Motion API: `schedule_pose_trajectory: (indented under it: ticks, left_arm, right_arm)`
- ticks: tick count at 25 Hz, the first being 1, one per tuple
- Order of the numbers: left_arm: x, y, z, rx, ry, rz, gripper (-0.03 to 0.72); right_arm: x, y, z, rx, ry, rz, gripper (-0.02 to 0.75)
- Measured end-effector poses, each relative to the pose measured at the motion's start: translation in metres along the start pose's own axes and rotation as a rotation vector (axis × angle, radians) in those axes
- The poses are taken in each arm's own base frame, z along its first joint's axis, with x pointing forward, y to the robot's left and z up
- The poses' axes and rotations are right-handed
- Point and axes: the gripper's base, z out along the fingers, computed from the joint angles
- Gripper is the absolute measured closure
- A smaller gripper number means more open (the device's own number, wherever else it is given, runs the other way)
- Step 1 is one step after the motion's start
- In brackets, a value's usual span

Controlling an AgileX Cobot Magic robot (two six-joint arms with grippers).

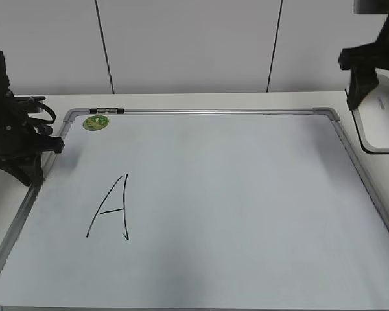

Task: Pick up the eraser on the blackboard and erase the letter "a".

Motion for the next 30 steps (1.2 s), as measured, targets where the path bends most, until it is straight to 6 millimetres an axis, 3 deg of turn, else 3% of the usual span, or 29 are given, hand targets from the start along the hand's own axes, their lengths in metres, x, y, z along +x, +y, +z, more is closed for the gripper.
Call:
schedule_pose_trajectory:
  ticks: [6, 23, 30]
  left_arm:
    - [0.0, 0.0, 0.0, 0.0, 0.0, 0.0, 0.573]
    - [0.0, 0.0, 0.0, 0.0, 0.0, 0.0, 0.573]
    - [0.0, 0.0, 0.0, 0.0, 0.0, 0.0, 0.572]
  right_arm:
    - [0.018, -0.017, 0.027, 0.012, 0.115, 0.017, 0.215]
    - [0.014, -0.026, 0.112, -0.098, 0.318, 0.019, 0.215]
    - [0.015, -0.026, 0.122, -0.098, 0.338, 0.02, 0.215]
